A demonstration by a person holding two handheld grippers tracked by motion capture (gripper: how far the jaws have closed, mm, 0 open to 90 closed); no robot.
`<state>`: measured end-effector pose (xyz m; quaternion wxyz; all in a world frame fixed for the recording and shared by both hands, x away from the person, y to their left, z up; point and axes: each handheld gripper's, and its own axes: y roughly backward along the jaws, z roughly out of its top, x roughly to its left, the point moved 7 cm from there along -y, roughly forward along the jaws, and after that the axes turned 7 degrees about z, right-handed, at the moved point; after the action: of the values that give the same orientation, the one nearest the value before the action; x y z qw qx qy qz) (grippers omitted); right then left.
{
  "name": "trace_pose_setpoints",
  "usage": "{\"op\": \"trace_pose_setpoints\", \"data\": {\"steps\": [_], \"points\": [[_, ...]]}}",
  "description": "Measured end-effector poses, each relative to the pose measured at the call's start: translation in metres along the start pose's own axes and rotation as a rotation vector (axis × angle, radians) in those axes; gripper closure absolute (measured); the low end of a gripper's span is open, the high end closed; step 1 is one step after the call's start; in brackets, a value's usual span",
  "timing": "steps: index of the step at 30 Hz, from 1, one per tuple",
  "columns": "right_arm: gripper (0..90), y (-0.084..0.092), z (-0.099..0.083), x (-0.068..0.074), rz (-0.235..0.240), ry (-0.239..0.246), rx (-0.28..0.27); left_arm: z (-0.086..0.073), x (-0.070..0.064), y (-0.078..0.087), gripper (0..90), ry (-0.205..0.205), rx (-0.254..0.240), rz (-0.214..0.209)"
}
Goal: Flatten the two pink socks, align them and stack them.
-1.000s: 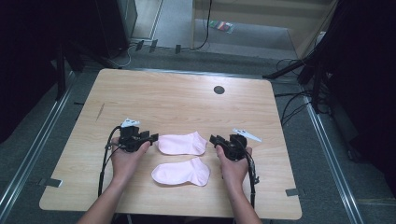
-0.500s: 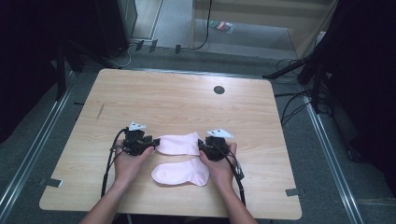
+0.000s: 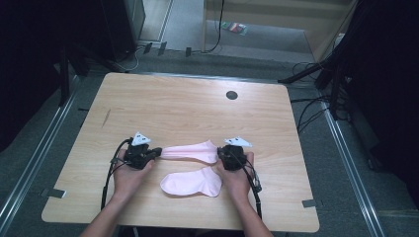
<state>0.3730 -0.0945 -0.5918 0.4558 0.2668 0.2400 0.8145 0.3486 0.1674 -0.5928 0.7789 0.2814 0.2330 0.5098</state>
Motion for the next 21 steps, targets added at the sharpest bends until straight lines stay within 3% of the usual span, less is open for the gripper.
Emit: {"op": "trace_pose_setpoints", "data": {"steps": [2, 4, 6, 8, 11, 13, 15, 17, 21], "points": [[88.3, 0.002, -0.001, -0.004, 0.002, -0.022, -0.006, 0.000, 0.001, 0.000, 90.0, 0.035, -0.004, -0.026], [88.1, 0.003, -0.002, -0.001, 0.028, -0.038, 0.000, 0.001, -0.007, 0.000, 90.0, 0.042, -0.014, -0.083], [87.8, 0.002, -0.001, 0.009, 0.099, -0.027, -0.008, 0.003, -0.015, 0.001, 90.0, 0.038, -0.021, -0.115], [87.5, 0.003, 0.000, 0.016, 0.121, -0.001, -0.015, 0.005, -0.021, 0.000, 89.6, 0.069, -0.008, -0.169], [85.8, 0.004, 0.002, 0.014, 0.133, -0.019, -0.026, 0.006, -0.019, -0.001, 84.3, 0.082, -0.008, -0.159], [74.0, 0.007, 0.005, 0.008, 0.128, -0.032, -0.049, 0.008, -0.015, -0.001, 64.1, 0.098, -0.013, -0.138], [64.2, 0.010, 0.008, 0.004, 0.138, -0.046, -0.074, 0.011, -0.010, 0.003, 53.1, 0.128, -0.049, -0.129], [62.1, 0.013, 0.009, 0.001, 0.155, -0.065, -0.083, 0.015, -0.006, 0.006, 50.3, 0.161, -0.069, -0.135], [55.1, 0.009, 0.006, 0.000, 0.159, -0.066, -0.063, 0.016, -0.010, 0.001, 49.7, 0.158, -0.039, -0.119]]}}
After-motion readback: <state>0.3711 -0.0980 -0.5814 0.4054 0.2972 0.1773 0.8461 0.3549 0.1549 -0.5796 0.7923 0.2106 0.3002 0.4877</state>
